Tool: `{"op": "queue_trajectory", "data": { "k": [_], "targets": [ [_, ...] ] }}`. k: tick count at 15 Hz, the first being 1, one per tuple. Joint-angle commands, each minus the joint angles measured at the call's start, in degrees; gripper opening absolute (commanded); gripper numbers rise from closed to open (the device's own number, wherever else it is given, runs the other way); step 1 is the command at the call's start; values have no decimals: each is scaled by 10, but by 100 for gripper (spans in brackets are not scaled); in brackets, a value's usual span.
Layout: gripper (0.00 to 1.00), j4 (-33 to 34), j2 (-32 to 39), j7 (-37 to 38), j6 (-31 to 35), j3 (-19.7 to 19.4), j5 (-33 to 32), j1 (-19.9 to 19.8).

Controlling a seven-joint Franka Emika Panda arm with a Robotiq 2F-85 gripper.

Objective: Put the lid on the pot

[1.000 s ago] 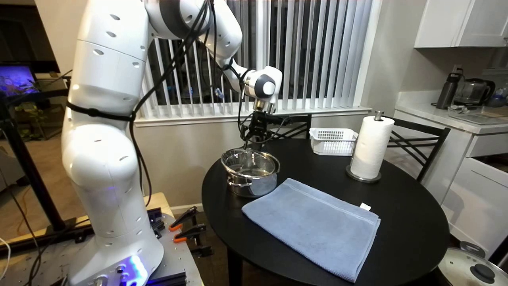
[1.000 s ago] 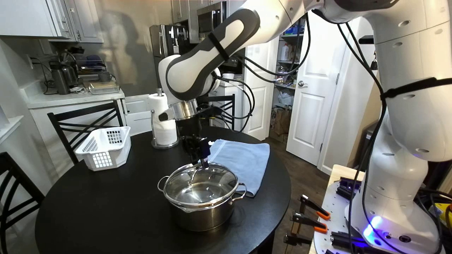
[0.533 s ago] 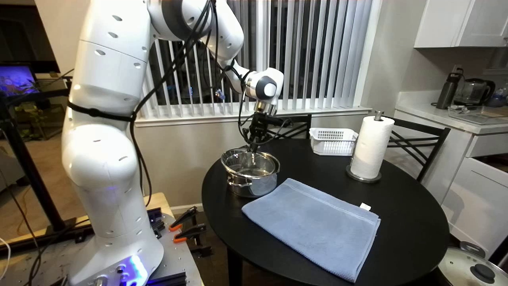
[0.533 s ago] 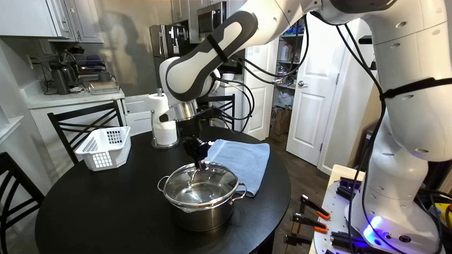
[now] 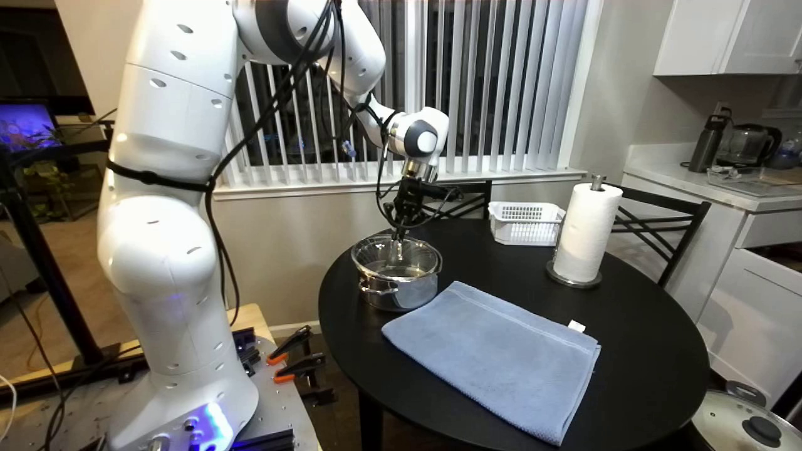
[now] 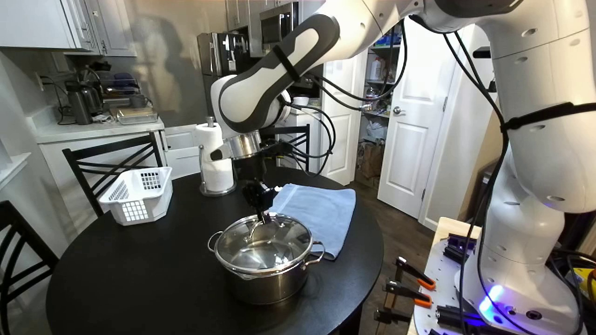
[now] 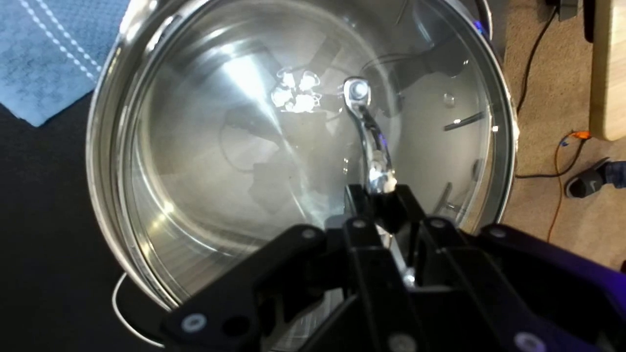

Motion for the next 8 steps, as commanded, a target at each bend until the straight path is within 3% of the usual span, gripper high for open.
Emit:
{"op": "queue_trajectory", "data": {
  "k": [1,8],
  "targets": [
    [6,-26,-25,2,35,4,-12,-1],
    [6,-79,-54,62,145,-8,-130,26]
  ]
}}
